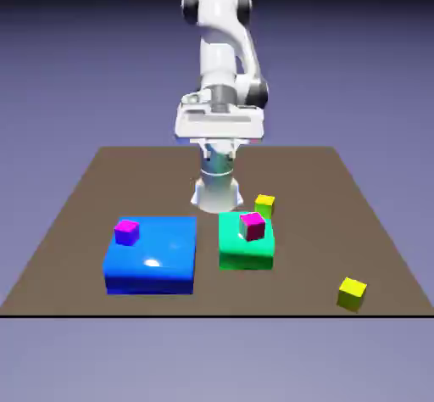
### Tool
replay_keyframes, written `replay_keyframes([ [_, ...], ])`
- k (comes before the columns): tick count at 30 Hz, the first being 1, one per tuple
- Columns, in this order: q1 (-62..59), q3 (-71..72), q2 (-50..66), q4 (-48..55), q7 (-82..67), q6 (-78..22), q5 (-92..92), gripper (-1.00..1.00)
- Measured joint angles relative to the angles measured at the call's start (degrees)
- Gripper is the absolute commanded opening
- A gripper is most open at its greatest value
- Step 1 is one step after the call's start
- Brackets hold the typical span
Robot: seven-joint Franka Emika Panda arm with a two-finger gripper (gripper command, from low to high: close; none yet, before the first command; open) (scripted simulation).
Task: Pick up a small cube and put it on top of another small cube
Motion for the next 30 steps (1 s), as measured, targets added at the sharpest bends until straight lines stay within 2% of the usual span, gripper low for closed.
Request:
replay_keyframes([
  [30, 62.3, -27.52, 59.44, 37.21, -67.54, -19.15, -24.58, 0.0],
])
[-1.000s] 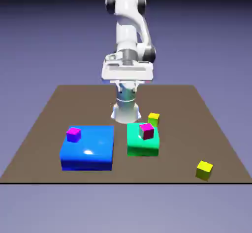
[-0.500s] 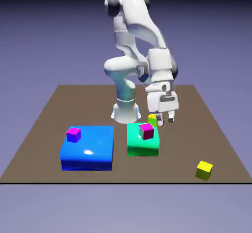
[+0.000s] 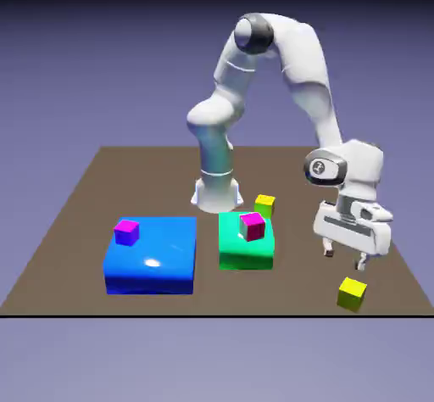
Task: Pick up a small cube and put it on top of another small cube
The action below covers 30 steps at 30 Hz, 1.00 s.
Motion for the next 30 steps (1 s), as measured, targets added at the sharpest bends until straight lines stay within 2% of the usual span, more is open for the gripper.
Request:
replay_keyframes([
  [4, 4.42, -1.95, 4.22, 2.64, -4.8, -1.36, -1.75, 0.0],
  [8, 0.89, -0.61, 12.52, 5.95, -4.24, 4.13, -0.99, 0.0],
  [9, 0.27, -0.37, 13.98, 6.54, -4.14, 5.1, -0.86, -1.0],
  [11, 0.27, -0.37, 13.99, 6.54, -4.14, 5.07, -0.86, -1.0],
  [16, 3.82, -1.51, 3.69, 2.39, -4.24, -1.98, -1.63, -1.0],
  [30, -25.27, 20.11, -21.65, -9.95, 23.03, -28.76, 3.82, -1.0],
])
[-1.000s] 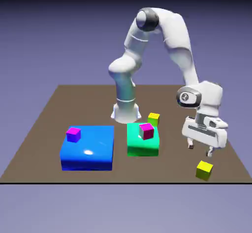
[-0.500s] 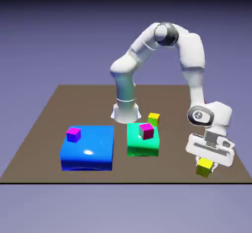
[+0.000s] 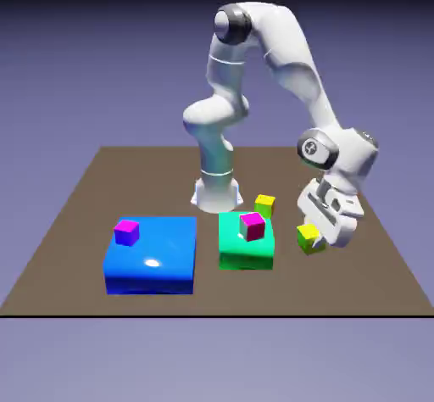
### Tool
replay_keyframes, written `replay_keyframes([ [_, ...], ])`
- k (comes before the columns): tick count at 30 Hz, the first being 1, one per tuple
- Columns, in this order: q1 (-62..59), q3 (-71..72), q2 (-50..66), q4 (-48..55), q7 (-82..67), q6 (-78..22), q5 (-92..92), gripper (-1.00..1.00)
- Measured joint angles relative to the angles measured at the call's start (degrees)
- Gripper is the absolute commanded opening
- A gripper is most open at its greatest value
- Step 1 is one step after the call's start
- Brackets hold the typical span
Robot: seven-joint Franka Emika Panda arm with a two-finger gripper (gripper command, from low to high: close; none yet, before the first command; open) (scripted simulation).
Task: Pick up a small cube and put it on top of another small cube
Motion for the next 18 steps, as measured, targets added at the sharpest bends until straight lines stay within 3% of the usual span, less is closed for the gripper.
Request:
replay_keyframes([
  [10, -19.43, 14.45, -16.95, -8.25, 18.32, -17.91, 3.57, -1.0],
  [15, -20.87, 13.1, -12.97, -14.34, 20.54, -7.95, 0.42, -1.0],
  [16, -20.91, 13.03, -12.76, -14.67, 20.66, -7.42, 0.25, 1.0],
  [18, -20.88, 13.03, -12.76, -14.67, 20.74, -7.38, 0.08, 1.0],
])
